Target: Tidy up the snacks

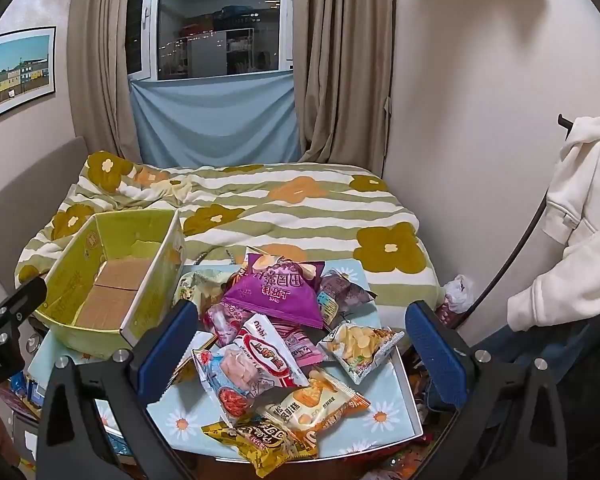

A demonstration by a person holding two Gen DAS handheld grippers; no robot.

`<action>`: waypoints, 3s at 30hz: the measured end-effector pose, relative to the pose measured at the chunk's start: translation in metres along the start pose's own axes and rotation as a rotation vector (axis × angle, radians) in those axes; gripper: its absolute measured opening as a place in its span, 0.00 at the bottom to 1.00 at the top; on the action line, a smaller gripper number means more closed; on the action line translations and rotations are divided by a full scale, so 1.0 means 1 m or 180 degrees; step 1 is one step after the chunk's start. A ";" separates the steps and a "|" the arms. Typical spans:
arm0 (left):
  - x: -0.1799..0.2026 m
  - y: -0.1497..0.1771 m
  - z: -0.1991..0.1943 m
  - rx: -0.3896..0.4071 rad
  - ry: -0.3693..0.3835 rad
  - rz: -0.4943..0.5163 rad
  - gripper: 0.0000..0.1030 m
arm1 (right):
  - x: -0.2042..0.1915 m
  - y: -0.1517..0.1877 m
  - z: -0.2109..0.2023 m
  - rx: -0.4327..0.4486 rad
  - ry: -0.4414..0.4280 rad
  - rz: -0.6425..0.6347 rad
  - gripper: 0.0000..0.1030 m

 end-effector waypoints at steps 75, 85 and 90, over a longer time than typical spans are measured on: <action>0.013 0.008 0.006 -0.0090 0.0067 0.0048 1.00 | -0.001 0.005 0.004 -0.0048 -0.0014 0.0015 1.00; 0.025 0.021 0.031 -0.0476 0.0425 -0.0018 1.00 | 0.032 0.016 0.007 -0.0193 0.0223 0.0038 1.00; 0.065 0.037 0.051 -0.0640 0.0682 0.0202 1.00 | 0.062 0.034 0.017 -0.0342 0.0125 -0.0007 1.00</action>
Point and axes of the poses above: each gripper's, at about its wrist camera, not at the fingertips, and z roughly the way its jaws point, x to its right, y to its underside, the point moved 3 cm from there along z, roughly the way its jaws point, and after that the axes turned 12 degrees about x, right-handed, at the moved point
